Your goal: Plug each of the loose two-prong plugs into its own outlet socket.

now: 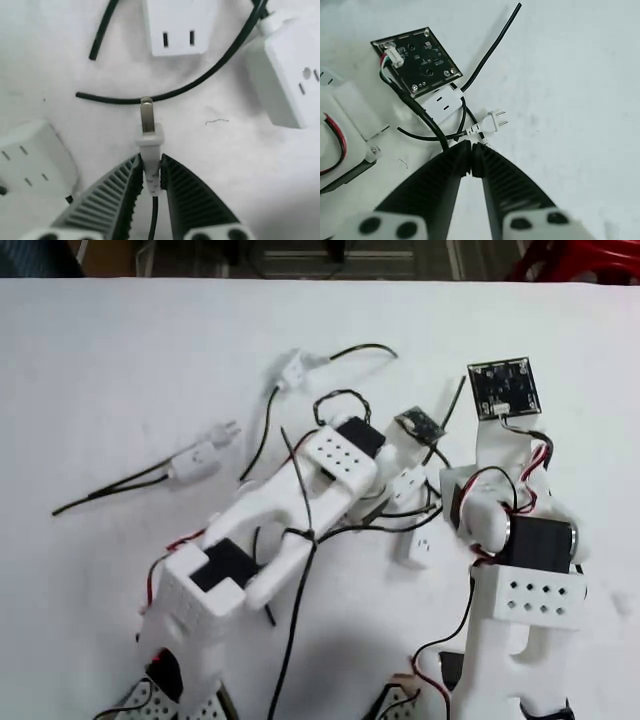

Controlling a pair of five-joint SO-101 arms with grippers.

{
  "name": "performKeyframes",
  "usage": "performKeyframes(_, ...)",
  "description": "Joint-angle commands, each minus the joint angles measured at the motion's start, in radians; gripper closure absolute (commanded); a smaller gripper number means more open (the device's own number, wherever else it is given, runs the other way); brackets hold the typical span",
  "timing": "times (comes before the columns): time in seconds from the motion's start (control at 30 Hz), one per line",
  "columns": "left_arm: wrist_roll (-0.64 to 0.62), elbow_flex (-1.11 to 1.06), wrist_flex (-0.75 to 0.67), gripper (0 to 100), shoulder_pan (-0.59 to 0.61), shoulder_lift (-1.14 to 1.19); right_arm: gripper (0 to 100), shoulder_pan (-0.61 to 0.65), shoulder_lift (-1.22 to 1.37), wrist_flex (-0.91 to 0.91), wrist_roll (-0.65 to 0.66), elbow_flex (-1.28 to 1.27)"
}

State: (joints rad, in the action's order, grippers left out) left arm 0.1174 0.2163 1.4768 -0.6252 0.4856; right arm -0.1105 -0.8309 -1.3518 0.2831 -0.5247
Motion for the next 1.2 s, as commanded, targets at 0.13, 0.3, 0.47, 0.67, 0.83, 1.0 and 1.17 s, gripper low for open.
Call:
performKeyframes(0.13, -0.091, -0.126, 0.000, 98, 0.007, -0.004, 97.4, -0.012, -0.015, 0.021, 0.028, -0.054)
performKeyframes(0.3, -0.087, -0.238, -0.132, 97, 0.007, -0.004, 97.4, -0.012, -0.015, 0.093, 0.028, -0.130)
performKeyframes(0.47, -0.092, -0.241, -0.135, 96, 0.025, -0.004, 97.4, -0.012, -0.015, 0.099, 0.028, -0.146)
performKeyframes(0.67, -0.094, -0.241, -0.138, 84, 0.033, -0.004, 97.4, -0.012, -0.015, 0.099, 0.028, -0.146)
performKeyframes(0.83, -0.094, -0.241, -0.160, 86, 0.033, -0.004, 97.4, -0.012, -0.015, 0.094, 0.028, -0.146)
performKeyframes(1.0, -0.094, -0.235, -0.190, 86, 0.024, -0.004, 97.4, -0.012, -0.015, 0.093, 0.028, -0.146)
performKeyframes(1.17, -0.095, -0.210, -0.195, 86, 0.024, -0.001, 97.4, -0.012, -0.015, 0.093, 0.028, -0.144)
